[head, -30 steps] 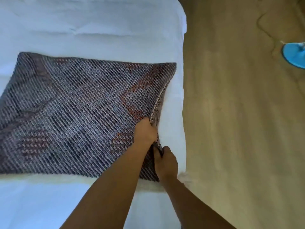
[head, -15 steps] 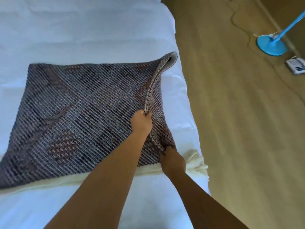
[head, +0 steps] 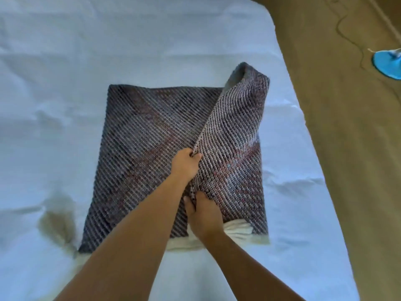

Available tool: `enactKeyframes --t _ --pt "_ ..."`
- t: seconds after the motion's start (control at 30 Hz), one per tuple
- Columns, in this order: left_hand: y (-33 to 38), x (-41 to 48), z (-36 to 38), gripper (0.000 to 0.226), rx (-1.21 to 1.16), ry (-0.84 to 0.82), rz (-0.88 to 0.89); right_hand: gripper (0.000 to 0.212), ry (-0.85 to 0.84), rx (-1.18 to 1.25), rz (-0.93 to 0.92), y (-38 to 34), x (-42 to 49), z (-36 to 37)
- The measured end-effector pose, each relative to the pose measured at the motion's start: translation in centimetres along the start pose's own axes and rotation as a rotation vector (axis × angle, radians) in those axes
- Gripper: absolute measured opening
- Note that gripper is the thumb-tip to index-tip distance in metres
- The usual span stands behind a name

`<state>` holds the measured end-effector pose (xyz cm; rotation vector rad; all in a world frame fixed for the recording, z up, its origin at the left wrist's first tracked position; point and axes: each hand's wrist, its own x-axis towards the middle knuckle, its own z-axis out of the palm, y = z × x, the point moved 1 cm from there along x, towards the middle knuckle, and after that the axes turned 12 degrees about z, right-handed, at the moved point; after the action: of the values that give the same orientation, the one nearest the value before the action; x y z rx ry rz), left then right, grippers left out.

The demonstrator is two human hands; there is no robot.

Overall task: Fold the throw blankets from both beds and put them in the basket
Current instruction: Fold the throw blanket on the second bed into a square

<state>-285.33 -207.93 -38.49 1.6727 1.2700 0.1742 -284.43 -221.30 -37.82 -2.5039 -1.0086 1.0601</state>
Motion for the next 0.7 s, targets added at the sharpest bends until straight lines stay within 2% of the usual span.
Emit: enactKeyframes --t 0.13,0.4,0.6,0.7 --pt "-7.1 -1.6 -6.7 0.030 0.128 0.098 0.034 0.035 -0.039 -0.004 0.006 -6.3 -2.0 6.6" --pt "-16.8 -4.1 -15.4 0.029 0.100 0.354 -0.042 0.029 -0.204 -0.027 0.036 -14.3 -4.2 17.1" --pt "-20.0 -4.5 -16.2 0.026 -0.003 0.187 -0.084 0.029 -0.255 -0.069 0.147 -14.9 -4.0 19.7" --pt "-20.1 -4.3 -16.3 0.022 -0.032 0.246 -0.079 0.032 -0.257 -0.024 0.196 -15.4 -4.1 20.1"
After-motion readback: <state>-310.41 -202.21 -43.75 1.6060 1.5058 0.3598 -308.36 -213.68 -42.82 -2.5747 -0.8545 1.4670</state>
